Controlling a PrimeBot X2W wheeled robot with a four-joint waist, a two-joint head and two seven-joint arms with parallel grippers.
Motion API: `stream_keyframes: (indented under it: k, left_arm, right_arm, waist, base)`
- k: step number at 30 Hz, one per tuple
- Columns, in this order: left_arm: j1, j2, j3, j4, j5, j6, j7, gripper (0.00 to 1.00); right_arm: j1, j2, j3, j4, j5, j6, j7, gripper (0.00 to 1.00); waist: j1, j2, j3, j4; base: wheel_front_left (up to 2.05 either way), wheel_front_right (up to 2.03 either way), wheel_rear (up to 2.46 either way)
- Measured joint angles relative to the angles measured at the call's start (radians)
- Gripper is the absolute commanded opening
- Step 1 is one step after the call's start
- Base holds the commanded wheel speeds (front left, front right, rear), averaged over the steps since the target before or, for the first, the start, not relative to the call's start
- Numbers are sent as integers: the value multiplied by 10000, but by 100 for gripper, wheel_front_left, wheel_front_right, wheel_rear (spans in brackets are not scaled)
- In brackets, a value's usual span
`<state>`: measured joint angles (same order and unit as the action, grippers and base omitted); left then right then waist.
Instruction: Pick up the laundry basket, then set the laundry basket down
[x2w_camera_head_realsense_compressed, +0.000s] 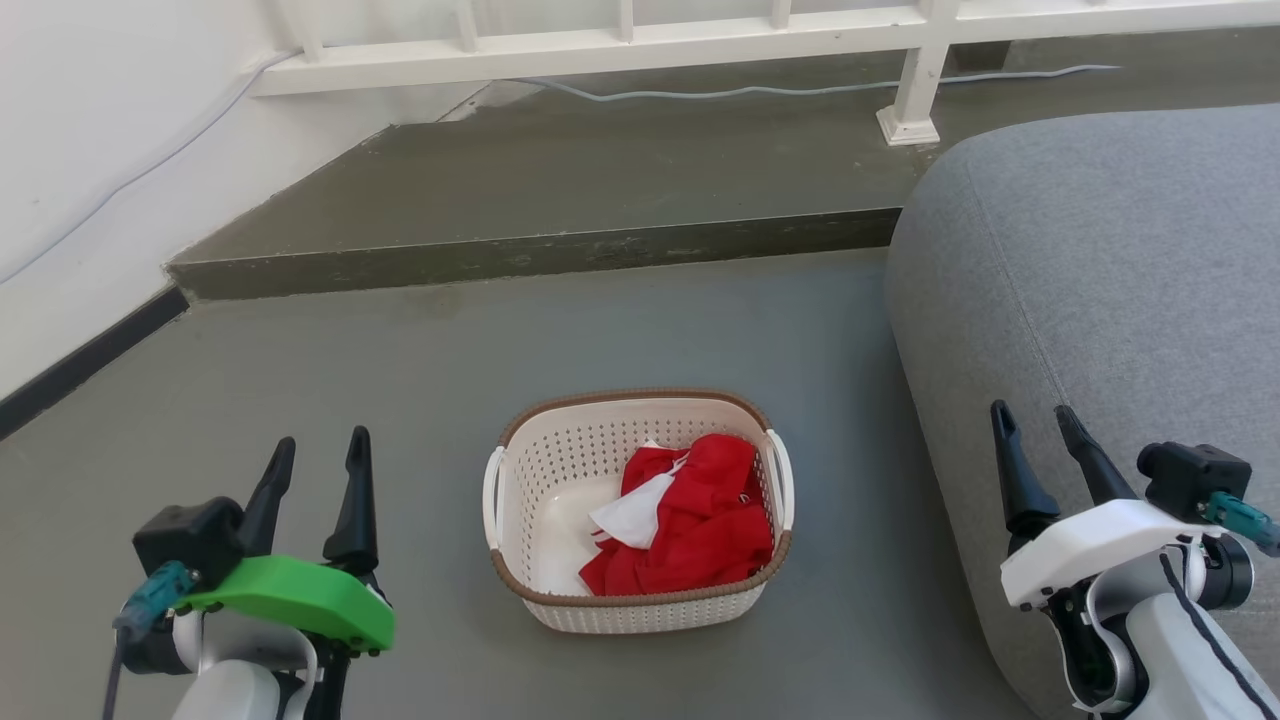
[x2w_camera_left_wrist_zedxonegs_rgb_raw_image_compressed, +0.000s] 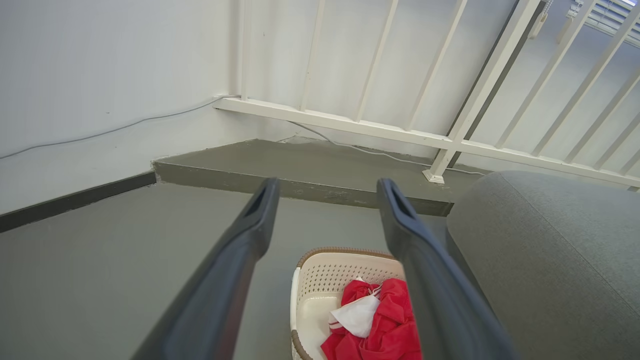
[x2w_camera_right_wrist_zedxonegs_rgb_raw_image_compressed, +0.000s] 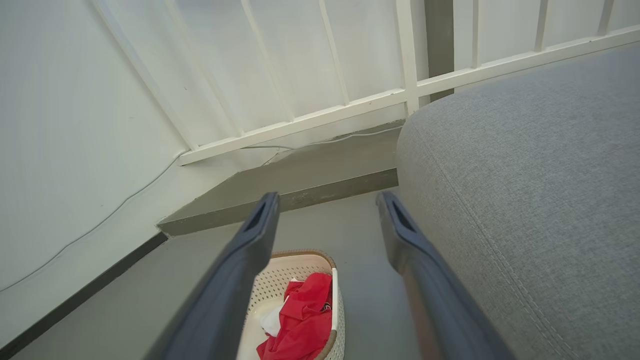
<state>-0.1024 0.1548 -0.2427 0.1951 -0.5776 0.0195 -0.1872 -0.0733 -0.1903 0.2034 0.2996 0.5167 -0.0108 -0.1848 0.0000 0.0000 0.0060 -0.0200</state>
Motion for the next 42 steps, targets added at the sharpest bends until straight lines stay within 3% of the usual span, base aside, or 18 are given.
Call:
stream_keyframes:
  k: [17,42]
  left_arm:
    - [12,-46,-510,309,1962,253,-644,100]
    - [16,-150,-453,895,2038,249,-644,100]
  right_arm:
    - [-2,-77,495,265,-2211,-351,-639,100]
    - [-10,-25,372,458,-2276,-290,-654,100]
  waist:
    - [0,0,12,-81]
    - [0,0,73,-100]
  base:
    - [0,0,0]
    - [0,0,0]
